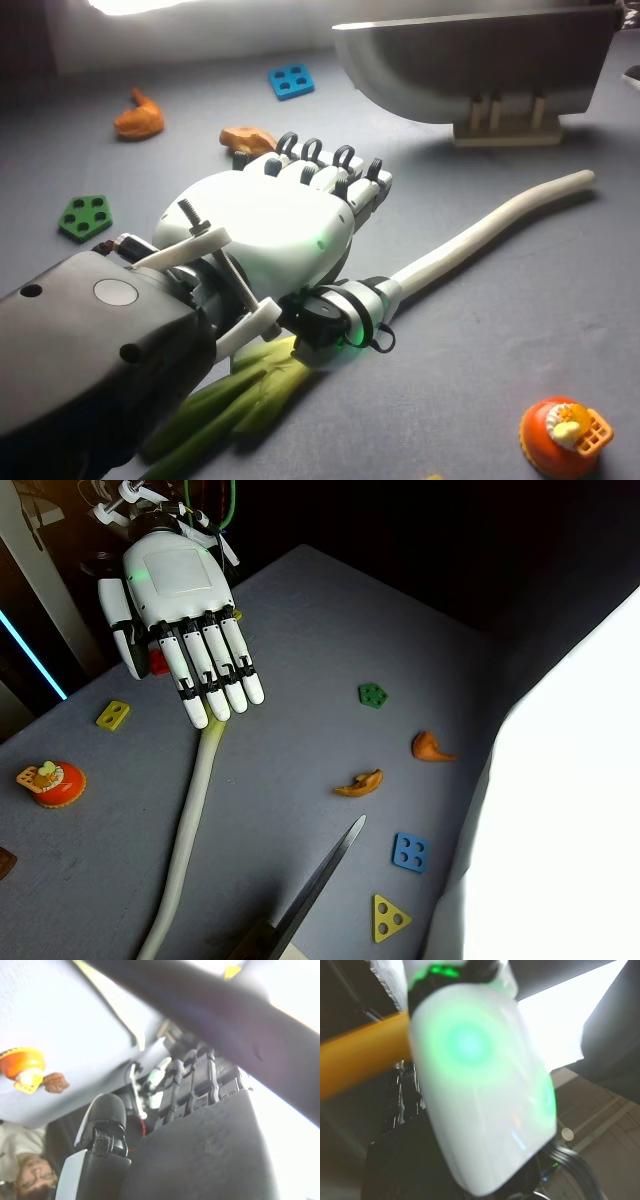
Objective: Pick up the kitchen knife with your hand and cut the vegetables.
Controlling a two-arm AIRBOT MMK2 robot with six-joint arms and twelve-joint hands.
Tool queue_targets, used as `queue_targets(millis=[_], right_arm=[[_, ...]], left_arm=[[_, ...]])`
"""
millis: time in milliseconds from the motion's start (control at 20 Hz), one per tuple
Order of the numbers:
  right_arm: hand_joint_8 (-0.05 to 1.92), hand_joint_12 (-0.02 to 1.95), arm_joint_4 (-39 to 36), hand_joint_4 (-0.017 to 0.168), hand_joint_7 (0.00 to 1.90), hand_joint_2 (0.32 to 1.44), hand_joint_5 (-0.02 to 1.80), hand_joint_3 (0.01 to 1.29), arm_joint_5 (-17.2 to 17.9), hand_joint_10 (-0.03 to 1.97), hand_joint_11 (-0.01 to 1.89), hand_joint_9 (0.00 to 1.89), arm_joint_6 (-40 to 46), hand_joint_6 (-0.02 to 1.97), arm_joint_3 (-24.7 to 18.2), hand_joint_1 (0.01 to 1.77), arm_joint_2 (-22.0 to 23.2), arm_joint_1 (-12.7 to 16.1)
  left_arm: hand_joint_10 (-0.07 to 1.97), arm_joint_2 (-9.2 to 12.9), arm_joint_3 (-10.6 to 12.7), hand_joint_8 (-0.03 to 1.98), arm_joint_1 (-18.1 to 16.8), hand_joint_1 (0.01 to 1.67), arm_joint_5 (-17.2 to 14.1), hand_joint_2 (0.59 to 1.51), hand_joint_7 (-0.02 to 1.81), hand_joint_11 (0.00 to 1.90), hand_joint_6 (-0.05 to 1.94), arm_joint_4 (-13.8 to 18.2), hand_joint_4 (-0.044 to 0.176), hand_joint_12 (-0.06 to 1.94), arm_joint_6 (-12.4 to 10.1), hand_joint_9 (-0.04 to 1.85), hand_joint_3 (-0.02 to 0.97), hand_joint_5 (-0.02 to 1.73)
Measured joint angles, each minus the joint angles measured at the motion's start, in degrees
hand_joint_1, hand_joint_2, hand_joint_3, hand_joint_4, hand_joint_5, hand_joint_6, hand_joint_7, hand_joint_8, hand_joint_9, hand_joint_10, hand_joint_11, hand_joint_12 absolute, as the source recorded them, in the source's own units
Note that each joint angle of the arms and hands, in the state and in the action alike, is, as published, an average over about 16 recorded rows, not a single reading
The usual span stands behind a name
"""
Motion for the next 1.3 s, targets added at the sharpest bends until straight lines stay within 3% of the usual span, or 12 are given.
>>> queue_targets(millis=[200, 350, 500, 650, 800, 950, 1150, 1300], right_arm=[[0.02, 0.2, -2.41, 0.078, 0.03, 0.83, 0.02, 0.01, 1.06, 0.06, 0.01, 0.02, -2.34, -0.01, -9.85, 0.9, 6.32, -0.68], [0.02, 0.09, -3.93, 0.068, 0.03, 0.86, 0.04, 0.02, 0.91, 0.0, 0.01, 0.04, -4.98, 0.0, -18.66, 0.77, 11.9, -0.52], [0.06, 0.37, -5.27, 0.052, 0.15, 0.93, 0.15, 0.02, -0.34, 0.12, 0.02, 0.12, -8.47, 0.03, -28.15, 0.62, 17.9, -0.02], [0.19, 0.74, -6.18, 0.036, 0.33, 1.0, 0.32, 0.02, -2.53, 0.38, 0.07, 0.25, -12.3, 0.11, -37.44, 0.47, 23.84, 0.86], [0.46, 1.1, -6.39, 0.021, 0.53, 1.1, 0.5, 0.02, -5.84, 0.73, 0.21, 0.43, -16.42, 0.4, -46.01, 0.31, 29.55, 2.33], [0.81, 1.46, -6.1, 0.011, 0.78, 1.2, 0.72, 0.02, -10.24, 1.09, 0.43, 0.66, -20.21, 0.76, -53.27, 0.16, 34.5, 3.98], [1.27, 1.88, -6.02, 0.044, 1.1, 1.3, 1.0, 0.02, -15.48, 1.55, 0.78, 0.99, -24.21, 1.24, -60.45, 0.07, 39.41, 5.7], [1.59, 1.92, -6.1, 0.075, 1.23, 1.34, 1.12, 0.02, -18.57, 1.79, 1.05, 1.17, -26.3, 1.56, -63.8, 0.05, 41.77, 6.73]], left_arm=[[0.01, 0.0, 0.0, 0.0, -0.01, 0.11, 0.03, 1.476, 0.03, 0.02, 0.02, 0.0, 0.0, 0.01, 0.04, 0.02, 0.016, 0.05], [0.01, 0.0, 0.0, 0.0, -0.01, 0.11, 0.08, 1.467, 0.07, 0.02, 0.02, 0.0, 0.0, 0.06, 0.07, 0.05, 0.016, 0.08], [0.02, 0.09, 0.0, 0.01, -0.04, 0.13, 0.21, 1.45, 0.18, 0.04, 0.02, 0.0, 0.0, 0.27, 0.11, 0.15, 0.016, 0.15], [0.07, 0.28, -0.02, 0.02, -0.13, 0.14, 0.32, 1.433, 0.35, 0.08, 0.02, 0.02, 0.0, 0.54, 0.14, 0.3, 0.016, 0.29], [0.29, 0.48, -0.18, 0.13, -0.27, 0.16, 0.42, 1.422, 0.53, 0.15, 0.07, 0.05, 0.0, 0.86, 0.19, 0.44, 0.015, 0.47], [0.62, 0.68, -0.58, 0.41, -0.49, 0.16, 0.53, 1.425, 0.71, 0.26, 0.31, 0.09, 0.0, 1.22, 0.26, 0.59, 0.013, 0.64], [1.1, 0.95, -1.35, 0.85, -0.91, 0.14, 0.65, 1.438, 0.92, 0.47, 0.76, 0.14, -0.001, 1.64, 0.36, 0.81, 0.012, 0.82], [1.44, 1.06, -2.0, 1.16, -1.23, 0.11, 0.63, 1.457, 1.01, 0.6, 1.08, 0.17, -0.001, 1.78, 0.44, 0.9, 0.012, 0.92]])
